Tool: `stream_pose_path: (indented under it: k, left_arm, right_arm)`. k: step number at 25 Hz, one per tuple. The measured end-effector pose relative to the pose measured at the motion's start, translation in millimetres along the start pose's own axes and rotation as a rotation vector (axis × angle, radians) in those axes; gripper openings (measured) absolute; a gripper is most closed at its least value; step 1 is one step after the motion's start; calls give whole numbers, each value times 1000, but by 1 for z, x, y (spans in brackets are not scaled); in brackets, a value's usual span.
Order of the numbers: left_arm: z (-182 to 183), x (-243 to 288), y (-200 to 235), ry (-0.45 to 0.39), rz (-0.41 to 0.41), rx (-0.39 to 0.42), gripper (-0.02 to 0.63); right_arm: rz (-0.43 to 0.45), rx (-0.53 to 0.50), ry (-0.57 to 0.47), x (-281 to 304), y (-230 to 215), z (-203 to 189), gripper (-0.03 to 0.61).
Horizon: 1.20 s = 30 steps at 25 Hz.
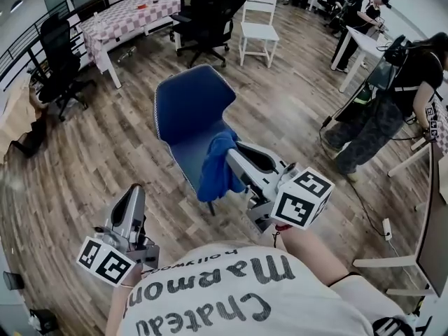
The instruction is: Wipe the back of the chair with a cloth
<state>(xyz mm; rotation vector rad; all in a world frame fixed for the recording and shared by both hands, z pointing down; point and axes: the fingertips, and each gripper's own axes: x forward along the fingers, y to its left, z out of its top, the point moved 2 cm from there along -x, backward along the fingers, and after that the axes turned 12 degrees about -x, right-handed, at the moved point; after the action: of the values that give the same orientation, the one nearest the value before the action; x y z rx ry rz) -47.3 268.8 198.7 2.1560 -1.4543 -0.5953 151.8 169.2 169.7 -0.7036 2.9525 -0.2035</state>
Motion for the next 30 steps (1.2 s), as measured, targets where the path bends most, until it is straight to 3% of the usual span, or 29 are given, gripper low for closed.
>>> stream_pose_path:
  k: [10, 17, 21, 30]
  left_arm:
    - [-22, 8, 7, 88, 27, -23, 5]
    - [-38, 7, 25, 127, 101, -56, 5]
    - [-44, 10, 41, 134, 93, -72, 5]
    - [17, 53, 119, 170, 63, -107, 5]
  right_arm:
    - [25, 82, 35, 5, -5, -25, 55]
    - [-16, 178, 76, 7, -19, -56, 55]
    - [-35, 189, 92, 18, -25, -72, 55]
    - [-98, 194, 97, 109, -52, -64, 55]
